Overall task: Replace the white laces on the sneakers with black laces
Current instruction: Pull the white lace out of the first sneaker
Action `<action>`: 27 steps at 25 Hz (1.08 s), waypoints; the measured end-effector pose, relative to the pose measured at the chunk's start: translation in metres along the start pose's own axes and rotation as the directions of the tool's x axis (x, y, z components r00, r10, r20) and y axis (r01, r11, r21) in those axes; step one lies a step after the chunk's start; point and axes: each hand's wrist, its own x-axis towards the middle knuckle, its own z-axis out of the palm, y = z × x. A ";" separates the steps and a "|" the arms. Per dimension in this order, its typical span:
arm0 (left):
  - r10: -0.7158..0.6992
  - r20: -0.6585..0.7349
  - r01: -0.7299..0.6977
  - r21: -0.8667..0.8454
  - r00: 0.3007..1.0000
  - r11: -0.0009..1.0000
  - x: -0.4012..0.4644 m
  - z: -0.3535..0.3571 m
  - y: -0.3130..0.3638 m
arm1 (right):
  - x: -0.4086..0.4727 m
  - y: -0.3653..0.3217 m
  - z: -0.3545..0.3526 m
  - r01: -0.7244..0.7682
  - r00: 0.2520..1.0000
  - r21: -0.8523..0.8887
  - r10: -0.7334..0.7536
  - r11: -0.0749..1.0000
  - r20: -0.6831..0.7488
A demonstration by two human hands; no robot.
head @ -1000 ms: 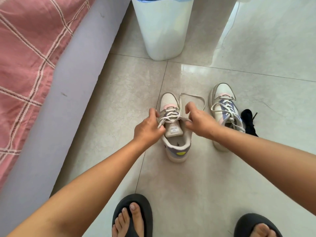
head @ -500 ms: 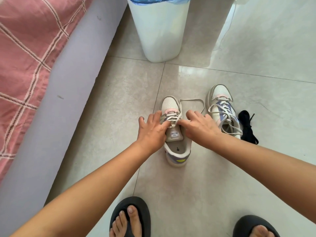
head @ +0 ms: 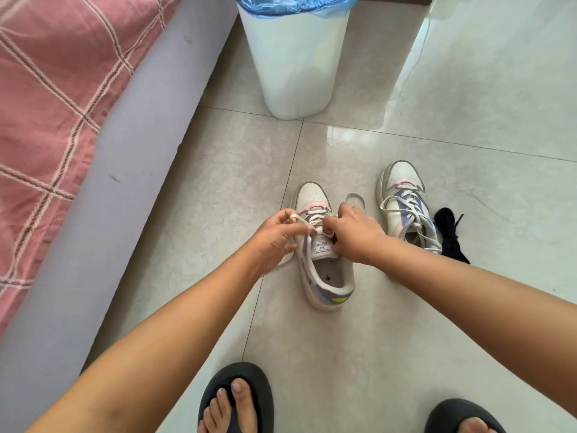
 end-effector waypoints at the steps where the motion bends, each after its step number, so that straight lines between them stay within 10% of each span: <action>1: -0.019 -0.010 0.018 -0.128 1.000 0.992 0.000 -0.004 0.004 | 0.002 0.002 0.002 -0.002 1.000 0.073 0.000 0.997 0.027; 4: -0.050 -0.073 0.012 -0.452 0.996 0.892 -0.001 -0.020 0.013 | 0.004 0.011 0.004 -0.033 0.996 0.466 -0.009 0.884 0.089; 8: -0.046 -0.113 -0.030 -0.593 0.993 0.804 -0.005 -0.033 0.018 | -0.001 0.019 -0.005 -0.325 0.945 0.898 0.136 0.295 0.297; 11: -0.041 -0.083 -0.010 -0.532 0.996 0.847 -0.010 -0.036 0.023 | 0.000 0.025 -0.006 -0.325 0.926 0.925 0.133 -0.198 0.354; 16: 0.030 -0.102 -0.069 -0.407 0.994 0.911 -0.004 -0.038 0.016 | -0.005 0.028 -0.009 -0.195 0.950 0.827 0.107 -0.527 0.292; 21: 0.260 -0.287 -0.263 0.026 0.922 0.964 0.002 -0.043 0.006 | -0.012 0.028 -0.015 -0.194 0.968 0.851 0.047 -0.488 0.248; 24: 0.477 -0.154 -0.254 0.686 0.865 0.682 -0.004 -0.040 -0.005 | -0.012 0.028 -0.009 -0.166 0.976 0.912 0.070 -0.376 0.206; 27: 0.488 -0.246 0.039 0.917 0.837 0.396 -0.004 -0.038 -0.008 | -0.011 0.034 -0.010 -0.116 0.973 0.953 0.161 -0.280 0.165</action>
